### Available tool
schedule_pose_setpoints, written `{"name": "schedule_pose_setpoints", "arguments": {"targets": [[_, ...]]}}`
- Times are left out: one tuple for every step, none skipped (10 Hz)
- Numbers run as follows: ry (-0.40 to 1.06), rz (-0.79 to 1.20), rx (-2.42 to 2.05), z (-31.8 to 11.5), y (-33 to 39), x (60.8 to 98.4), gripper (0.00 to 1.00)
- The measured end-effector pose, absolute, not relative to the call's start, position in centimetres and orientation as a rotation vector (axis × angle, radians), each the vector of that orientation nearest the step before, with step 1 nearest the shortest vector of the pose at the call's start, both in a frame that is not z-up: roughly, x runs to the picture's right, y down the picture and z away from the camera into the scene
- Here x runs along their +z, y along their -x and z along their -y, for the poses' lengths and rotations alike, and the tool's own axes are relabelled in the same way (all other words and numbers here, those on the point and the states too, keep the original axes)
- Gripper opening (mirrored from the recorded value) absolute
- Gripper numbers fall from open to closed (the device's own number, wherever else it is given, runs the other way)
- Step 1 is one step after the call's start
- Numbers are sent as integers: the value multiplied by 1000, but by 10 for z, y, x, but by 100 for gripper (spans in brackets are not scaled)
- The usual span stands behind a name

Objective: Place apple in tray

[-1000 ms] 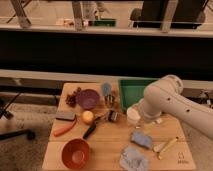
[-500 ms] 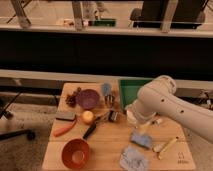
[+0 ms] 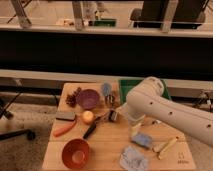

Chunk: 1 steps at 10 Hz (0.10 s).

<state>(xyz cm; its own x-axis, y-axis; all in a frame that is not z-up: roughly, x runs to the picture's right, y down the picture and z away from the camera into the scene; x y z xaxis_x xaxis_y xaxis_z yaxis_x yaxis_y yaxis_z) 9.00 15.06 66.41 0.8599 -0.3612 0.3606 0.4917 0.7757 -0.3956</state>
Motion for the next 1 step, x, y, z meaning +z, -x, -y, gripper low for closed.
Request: {"name": "schedule_pose_setpoints", "arguments": {"targets": [[494, 287, -492, -153, -84, 663, 80]]}}
